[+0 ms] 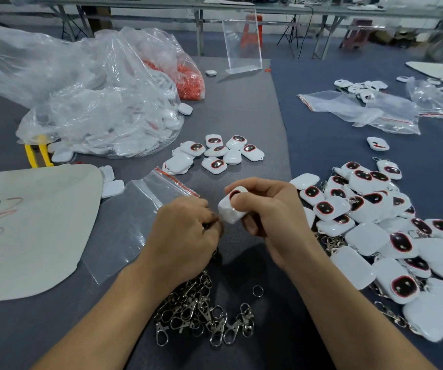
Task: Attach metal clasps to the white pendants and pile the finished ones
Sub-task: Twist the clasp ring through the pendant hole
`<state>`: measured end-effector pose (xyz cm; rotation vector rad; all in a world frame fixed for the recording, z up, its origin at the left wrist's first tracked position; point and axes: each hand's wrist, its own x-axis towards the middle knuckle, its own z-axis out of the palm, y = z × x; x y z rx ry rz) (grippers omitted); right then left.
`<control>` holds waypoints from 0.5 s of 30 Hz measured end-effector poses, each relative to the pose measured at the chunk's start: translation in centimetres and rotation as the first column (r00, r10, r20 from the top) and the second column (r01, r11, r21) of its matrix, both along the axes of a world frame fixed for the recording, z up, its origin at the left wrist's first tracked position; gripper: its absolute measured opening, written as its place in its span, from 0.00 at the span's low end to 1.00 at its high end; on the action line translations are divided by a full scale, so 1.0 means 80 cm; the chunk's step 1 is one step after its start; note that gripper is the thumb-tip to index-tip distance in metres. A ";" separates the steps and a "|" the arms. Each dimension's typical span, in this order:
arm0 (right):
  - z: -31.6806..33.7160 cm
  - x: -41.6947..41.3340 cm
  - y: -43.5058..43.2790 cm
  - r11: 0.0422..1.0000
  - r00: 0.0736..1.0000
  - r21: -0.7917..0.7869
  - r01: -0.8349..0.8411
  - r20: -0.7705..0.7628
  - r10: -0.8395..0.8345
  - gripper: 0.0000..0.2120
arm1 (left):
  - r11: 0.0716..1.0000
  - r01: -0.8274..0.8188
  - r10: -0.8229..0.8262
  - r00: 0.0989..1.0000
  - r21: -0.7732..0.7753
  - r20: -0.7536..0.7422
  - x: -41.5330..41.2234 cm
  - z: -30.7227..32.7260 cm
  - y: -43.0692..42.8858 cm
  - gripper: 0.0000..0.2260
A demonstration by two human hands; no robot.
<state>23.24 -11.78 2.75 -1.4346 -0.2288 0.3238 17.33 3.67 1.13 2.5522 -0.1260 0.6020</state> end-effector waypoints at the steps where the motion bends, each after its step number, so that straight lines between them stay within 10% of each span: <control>1: -0.001 -0.002 0.002 1.000 0.999 -0.013 -0.002 0.037 0.002 0.06 | 0.997 -0.016 0.014 1.000 0.071 0.028 0.000 -0.001 0.001 0.13; 5: 0.002 0.002 0.000 0.998 0.998 0.057 0.026 -0.067 -0.022 0.07 | 0.983 -0.068 0.076 0.996 -0.172 0.038 0.000 -0.002 0.000 0.10; 9: 0.002 0.008 -0.004 0.993 0.967 0.115 0.014 -0.255 0.016 0.12 | 0.700 -0.063 -0.009 0.995 -0.712 -0.097 0.007 0.000 -0.011 0.05; 15: 0.001 0.007 -0.002 0.996 0.965 0.086 -0.019 -0.259 0.040 0.12 | 0.574 -0.083 -0.086 0.983 -0.814 -0.161 0.004 0.001 -0.009 0.04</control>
